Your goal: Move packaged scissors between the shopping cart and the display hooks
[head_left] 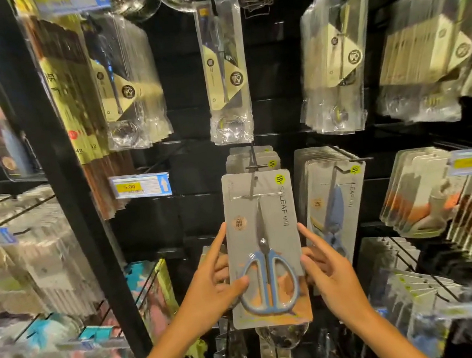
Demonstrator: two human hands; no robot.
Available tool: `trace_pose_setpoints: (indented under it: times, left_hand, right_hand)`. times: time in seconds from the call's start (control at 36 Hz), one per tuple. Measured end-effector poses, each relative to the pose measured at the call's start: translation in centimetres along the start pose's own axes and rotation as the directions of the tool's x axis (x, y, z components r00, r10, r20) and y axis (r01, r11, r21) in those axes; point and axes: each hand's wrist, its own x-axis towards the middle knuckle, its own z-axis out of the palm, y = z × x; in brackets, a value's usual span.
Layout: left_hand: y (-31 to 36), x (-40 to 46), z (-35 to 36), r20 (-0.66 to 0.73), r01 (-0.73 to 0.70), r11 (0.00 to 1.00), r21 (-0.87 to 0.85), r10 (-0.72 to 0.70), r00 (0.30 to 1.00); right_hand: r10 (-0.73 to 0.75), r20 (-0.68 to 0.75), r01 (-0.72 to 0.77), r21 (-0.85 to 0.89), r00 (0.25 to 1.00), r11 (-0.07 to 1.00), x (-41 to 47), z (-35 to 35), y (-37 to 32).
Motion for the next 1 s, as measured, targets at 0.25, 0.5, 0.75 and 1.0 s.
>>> trace_pose_setpoints:
  times: [0.25, 0.5, 0.75, 1.0]
  left_hand:
    - [-1.2, 1.9, -0.4, 0.032, 0.025, 0.999, 0.035, -0.026, 0.999]
    - [-2.4, 5.3, -0.9, 0.125, 0.083, 0.994, 0.073, -0.092, 0.988]
    - [-3.2, 9.5, -1.7, 0.140, 0.101, 0.987, 0.127, -0.119, 0.983]
    - [-4.6, 10.7, -1.7, 0.162, 0.158, 0.975, 0.156, -0.183, 0.970]
  right_hand:
    - [0.011, 0.025, -0.011, -0.019, 1.000, 1.000, 1.3, 0.9, 1.5]
    - [0.066, 0.090, -0.060, -0.074, 0.994, 0.995, 3.8, 2.5, 3.3]
    - [0.068, 0.044, -0.059, -0.181, 0.997, 0.982, 7.6, 4.3, 4.5]
    - [0.152, 0.014, -0.142, -0.277, 0.988, 0.950, 9.2, 4.7, 5.9]
